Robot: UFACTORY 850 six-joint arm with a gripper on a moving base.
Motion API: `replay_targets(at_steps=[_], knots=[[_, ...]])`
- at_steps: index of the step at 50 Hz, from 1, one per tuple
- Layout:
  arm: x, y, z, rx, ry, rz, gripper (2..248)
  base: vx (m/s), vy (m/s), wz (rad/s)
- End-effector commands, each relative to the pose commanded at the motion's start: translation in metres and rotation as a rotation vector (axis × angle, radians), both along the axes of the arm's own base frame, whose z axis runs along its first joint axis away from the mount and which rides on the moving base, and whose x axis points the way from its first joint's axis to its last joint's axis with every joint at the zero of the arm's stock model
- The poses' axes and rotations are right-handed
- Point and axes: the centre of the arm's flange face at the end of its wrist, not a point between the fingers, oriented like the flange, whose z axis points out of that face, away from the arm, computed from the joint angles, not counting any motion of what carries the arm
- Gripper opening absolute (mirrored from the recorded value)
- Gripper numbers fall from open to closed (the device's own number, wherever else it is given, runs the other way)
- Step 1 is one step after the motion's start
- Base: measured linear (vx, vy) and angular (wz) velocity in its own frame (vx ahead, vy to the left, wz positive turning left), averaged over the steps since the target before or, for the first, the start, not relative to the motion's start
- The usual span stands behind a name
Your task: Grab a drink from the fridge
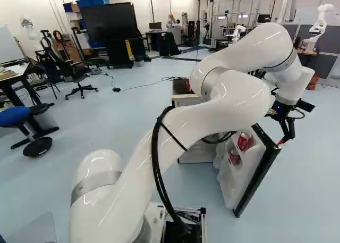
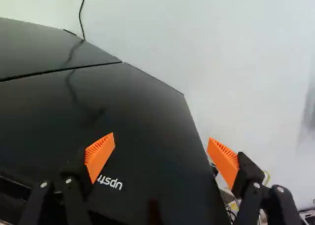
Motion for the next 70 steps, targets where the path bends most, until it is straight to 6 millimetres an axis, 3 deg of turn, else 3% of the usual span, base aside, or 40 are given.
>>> replay_targets(at_steps=[32,70], knots=[[-0.008,0.015,0.001,0.113,0.075,0.009,247,0.000,0.000,0.000],[-0.023,0.055,-0.012,0.074,0.082,0.036,247,0.000,0.000,0.000]])
